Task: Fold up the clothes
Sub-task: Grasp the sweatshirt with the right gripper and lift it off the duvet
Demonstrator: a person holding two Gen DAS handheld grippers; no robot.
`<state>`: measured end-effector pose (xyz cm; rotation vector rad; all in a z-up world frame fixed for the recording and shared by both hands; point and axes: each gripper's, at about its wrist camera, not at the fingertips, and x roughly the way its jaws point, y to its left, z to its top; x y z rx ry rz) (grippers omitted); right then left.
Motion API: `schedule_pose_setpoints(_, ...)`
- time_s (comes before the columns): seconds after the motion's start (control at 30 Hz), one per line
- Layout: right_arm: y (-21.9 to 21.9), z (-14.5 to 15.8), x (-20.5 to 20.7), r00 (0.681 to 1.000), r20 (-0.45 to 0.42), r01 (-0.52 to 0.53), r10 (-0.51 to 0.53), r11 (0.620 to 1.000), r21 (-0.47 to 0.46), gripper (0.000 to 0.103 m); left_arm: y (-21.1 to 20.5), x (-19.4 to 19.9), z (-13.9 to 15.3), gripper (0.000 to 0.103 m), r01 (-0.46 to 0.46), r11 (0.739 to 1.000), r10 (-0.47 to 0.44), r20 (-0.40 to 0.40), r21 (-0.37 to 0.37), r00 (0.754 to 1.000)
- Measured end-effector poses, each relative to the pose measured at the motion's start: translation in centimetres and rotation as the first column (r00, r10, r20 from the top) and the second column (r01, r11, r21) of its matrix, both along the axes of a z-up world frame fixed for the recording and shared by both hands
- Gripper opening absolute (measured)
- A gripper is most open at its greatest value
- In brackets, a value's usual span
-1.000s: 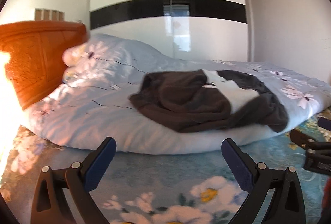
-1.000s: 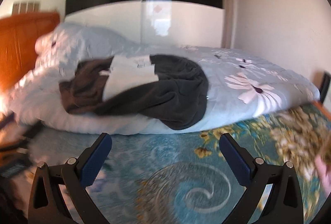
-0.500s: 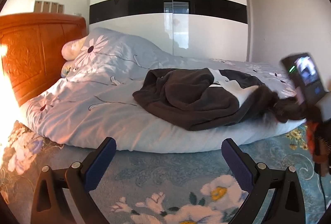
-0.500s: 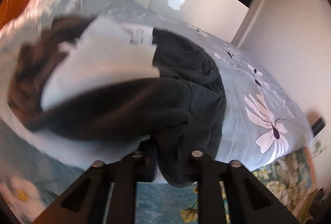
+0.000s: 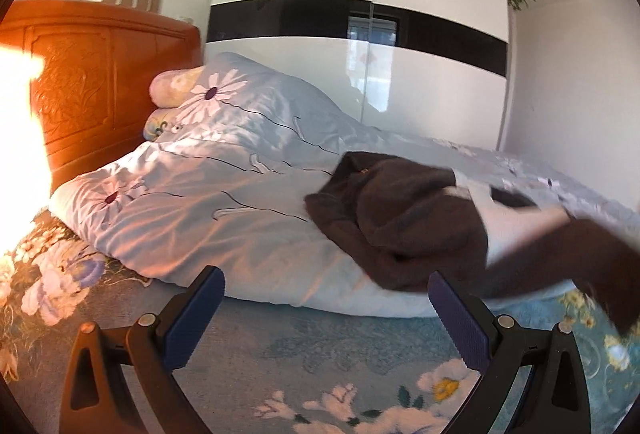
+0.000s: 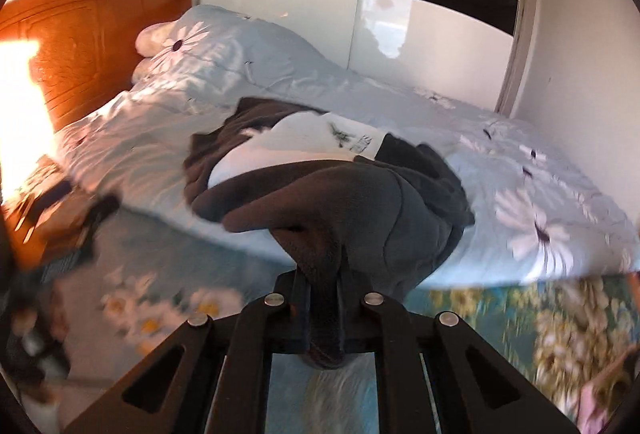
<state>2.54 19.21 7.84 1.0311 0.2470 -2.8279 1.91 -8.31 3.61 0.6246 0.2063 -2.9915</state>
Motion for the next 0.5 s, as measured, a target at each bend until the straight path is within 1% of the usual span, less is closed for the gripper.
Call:
schedule_pose_setpoints(0.1, 0.0, 0.1, 3.7, 1.0, 0.019, -0.018, 0.019, 0.999, -0.037, 0.009, -1.2, 1.1, 1.3, 0.103, -0.005, 0.999, 0.006, -0.026, 0.051, 1.0)
schedule_pose_setpoints(0.2, -0.1, -0.1, 7.2, 0.999, 0.04, -0.033, 0.035, 0.997, -0.065, 0.009, -1.4, 3.2, 2.4, 0.103, 0.026, 0.994, -0.022, -0.031, 0.109, 0.999)
schedule_pose_setpoints(0.3, 0.1, -1.1, 9.9, 0.996, 0.073, -0.045, 0.052, 0.995, -0.094, 0.009, -1.1, 5.6, 1.4, 0.103, 0.07, 0.986, -0.073, 0.015, 0.149, 0.997)
schedule_pose_setpoints(0.33, -0.1, -1.4, 10.8, 0.995, 0.079, -0.056, 0.064, 0.993, -0.1, 0.009, -0.7, 6.1, 1.1, 0.103, 0.093, 0.984, -0.102, 0.05, 0.152, 0.994)
schedule_pose_setpoints(0.43, -1.1, -2.0, 13.4, 0.99, 0.094, -0.098, 0.109, 0.989, -0.109, 0.009, 0.7, 7.7, 0.5, 0.103, 0.117, 0.984, -0.133, 0.115, 0.135, 0.984)
schedule_pose_setpoints(0.5, -1.2, -2.4, 14.9, 0.986, 0.105, -0.114, 0.128, 0.984, -0.135, 0.009, 2.0, 9.6, -0.2, 0.103, 0.159, 0.979, -0.177, 0.151, 0.128, 0.972)
